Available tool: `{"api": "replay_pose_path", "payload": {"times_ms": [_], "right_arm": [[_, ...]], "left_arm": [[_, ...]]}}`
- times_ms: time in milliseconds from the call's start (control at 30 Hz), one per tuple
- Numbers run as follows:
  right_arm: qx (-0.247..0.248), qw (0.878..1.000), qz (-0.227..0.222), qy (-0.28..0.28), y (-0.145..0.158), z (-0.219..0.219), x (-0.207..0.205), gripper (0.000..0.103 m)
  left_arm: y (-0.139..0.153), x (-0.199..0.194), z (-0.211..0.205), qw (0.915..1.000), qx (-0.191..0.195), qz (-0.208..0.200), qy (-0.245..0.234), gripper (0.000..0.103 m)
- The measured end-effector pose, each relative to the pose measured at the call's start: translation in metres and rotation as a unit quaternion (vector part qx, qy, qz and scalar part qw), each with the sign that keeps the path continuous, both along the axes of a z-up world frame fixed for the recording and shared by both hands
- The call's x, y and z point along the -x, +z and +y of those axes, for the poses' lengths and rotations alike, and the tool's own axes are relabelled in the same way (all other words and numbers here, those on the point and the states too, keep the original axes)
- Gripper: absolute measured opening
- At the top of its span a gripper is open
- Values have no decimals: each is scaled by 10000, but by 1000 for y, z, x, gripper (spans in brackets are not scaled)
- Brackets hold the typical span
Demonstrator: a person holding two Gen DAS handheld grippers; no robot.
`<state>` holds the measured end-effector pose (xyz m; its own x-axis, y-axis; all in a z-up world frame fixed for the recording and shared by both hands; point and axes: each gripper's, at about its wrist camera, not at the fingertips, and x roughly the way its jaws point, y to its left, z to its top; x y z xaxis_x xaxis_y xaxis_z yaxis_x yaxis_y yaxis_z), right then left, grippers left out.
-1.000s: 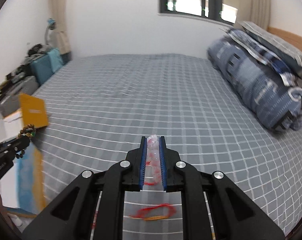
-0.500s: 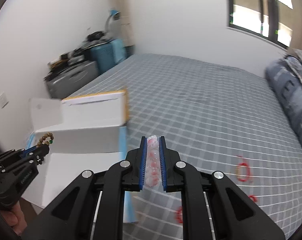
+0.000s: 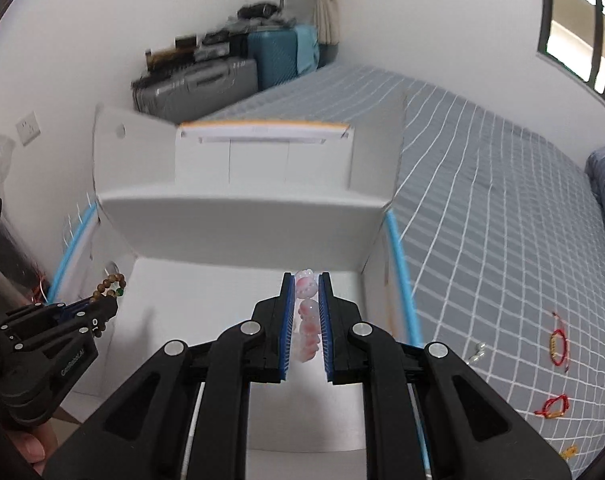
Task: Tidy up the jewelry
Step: 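Carry both bracelets into the white box and open both tools to release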
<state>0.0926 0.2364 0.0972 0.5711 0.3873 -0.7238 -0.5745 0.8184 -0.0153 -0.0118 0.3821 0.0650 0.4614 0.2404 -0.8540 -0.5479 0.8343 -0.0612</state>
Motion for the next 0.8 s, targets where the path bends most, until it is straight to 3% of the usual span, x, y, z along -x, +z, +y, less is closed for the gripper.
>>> {"api": "replay_pose_path", "payload": {"times_ms": [367, 733, 800], "right_arm": [[402, 9973, 614, -47, -41, 7, -18, 11], [500, 9957, 775, 20, -54, 12, -18, 13], [466, 9959, 776, -2, -52, 10, -18, 24]], "left_arm": [[-29, -12, 6, 9993, 116, 350, -54, 8], [-33, -16, 8, 9989, 46, 465, -88, 11], [-30, -16, 7, 9990, 18, 437, -103, 22]]}}
